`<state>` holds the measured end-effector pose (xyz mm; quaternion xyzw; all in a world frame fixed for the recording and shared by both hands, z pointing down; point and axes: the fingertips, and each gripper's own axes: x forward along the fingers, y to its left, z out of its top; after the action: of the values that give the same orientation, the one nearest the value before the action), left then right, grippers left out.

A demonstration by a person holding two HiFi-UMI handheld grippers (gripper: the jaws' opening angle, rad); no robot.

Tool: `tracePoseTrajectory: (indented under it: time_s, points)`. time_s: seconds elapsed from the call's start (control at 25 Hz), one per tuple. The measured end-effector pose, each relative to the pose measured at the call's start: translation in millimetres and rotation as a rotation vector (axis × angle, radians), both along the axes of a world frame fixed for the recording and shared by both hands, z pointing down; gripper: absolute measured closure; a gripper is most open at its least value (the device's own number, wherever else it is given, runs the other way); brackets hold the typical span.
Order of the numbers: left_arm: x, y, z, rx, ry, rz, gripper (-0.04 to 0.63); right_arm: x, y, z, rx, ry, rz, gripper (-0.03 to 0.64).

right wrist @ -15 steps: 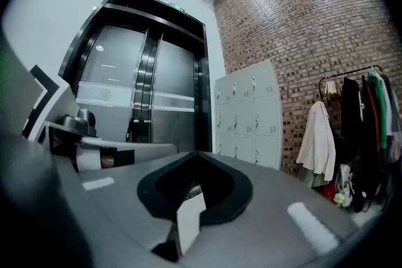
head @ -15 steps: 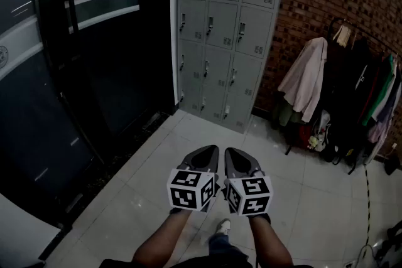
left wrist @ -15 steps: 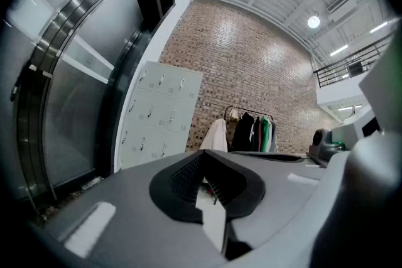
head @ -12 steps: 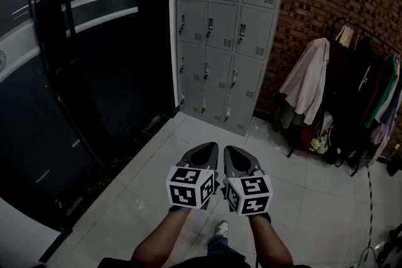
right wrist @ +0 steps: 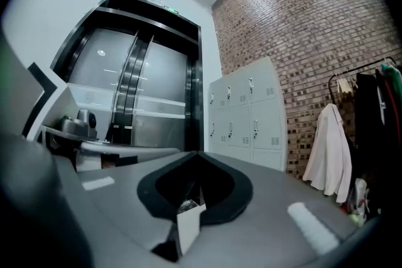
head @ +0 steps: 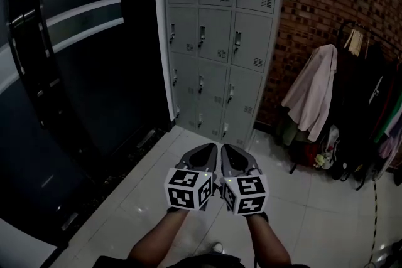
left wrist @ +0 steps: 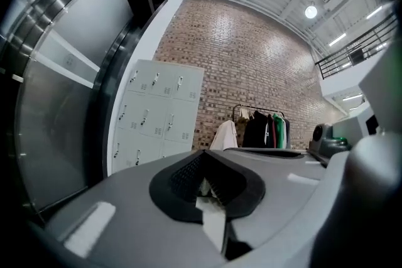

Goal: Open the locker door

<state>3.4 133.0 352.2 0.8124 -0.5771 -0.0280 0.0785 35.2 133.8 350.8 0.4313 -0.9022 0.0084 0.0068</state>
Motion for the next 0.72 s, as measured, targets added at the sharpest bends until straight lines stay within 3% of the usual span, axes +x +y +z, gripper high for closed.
tracePoseTrajectory:
  time_s: [0.28,0.72]
  points:
    - [17.2,-85.2,0.0,-0.013,0.002,-0.041,0.589,25.6,-84.1,4.8,-0.03,-0.015,0.0,0.615]
    - [26.1,-170.0,8.0,-0.004,0.017,-0.034,0.589,33.9,-165.2,18.8,-0.03,0.014,-0.018,0.615]
